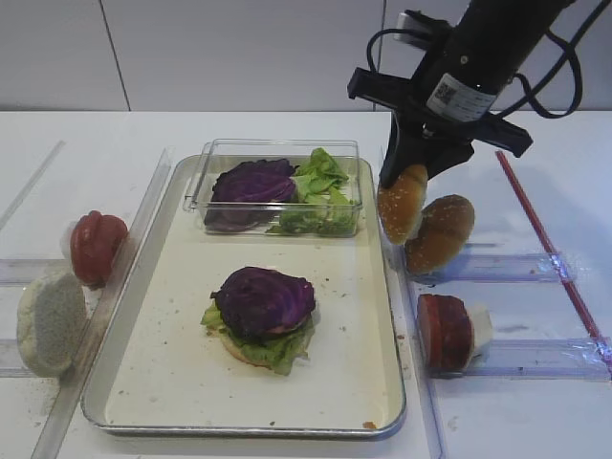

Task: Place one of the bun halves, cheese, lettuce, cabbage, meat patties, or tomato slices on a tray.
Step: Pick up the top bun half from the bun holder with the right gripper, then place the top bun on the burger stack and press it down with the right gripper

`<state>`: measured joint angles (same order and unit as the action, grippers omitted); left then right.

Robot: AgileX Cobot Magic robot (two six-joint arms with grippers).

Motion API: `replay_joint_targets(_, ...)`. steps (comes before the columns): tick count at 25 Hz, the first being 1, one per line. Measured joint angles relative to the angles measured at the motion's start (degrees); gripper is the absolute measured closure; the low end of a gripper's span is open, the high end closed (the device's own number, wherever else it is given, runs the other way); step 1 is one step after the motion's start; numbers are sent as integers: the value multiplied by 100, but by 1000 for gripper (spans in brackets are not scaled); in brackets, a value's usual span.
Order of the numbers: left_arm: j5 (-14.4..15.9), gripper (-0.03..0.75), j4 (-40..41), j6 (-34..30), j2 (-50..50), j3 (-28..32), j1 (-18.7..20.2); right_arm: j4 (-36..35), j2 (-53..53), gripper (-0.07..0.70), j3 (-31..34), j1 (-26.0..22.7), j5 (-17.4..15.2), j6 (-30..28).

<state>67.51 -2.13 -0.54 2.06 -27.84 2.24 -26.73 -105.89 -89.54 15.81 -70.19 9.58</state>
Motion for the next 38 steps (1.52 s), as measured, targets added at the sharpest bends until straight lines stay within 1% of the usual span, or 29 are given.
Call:
replay_joint_targets(3,0,287,0,0,0,0,0,-38,0,435,0,0,0,-132)
replay_joint_targets(7,0,287,0,0,0,0,0,-314,0,436,0,0,0,-382)
replay_joint_targets(15,0,287,0,0,0,0,0,-1267,0,436,0,0,0,-1053)
replay_joint_targets(18,0,287,0,0,0,0,0,-1715,0,436,0,0,0,-1384)
replay_joint_targets(26,0,287,0,0,0,0,0,-3293,0,436,0,-11,24,-2375)
replay_joint_targets(32,0,287,11,0,0,0,0,-4018,0,436,0,-22,24,-2933)
replay_joint_targets(36,0,287,11,0,0,0,0,-4928,0,436,5,-183,35,-3400)
replay_joint_targets(38,0,287,11,0,0,0,0,-5127,0,437,14,-314,58,-3508)
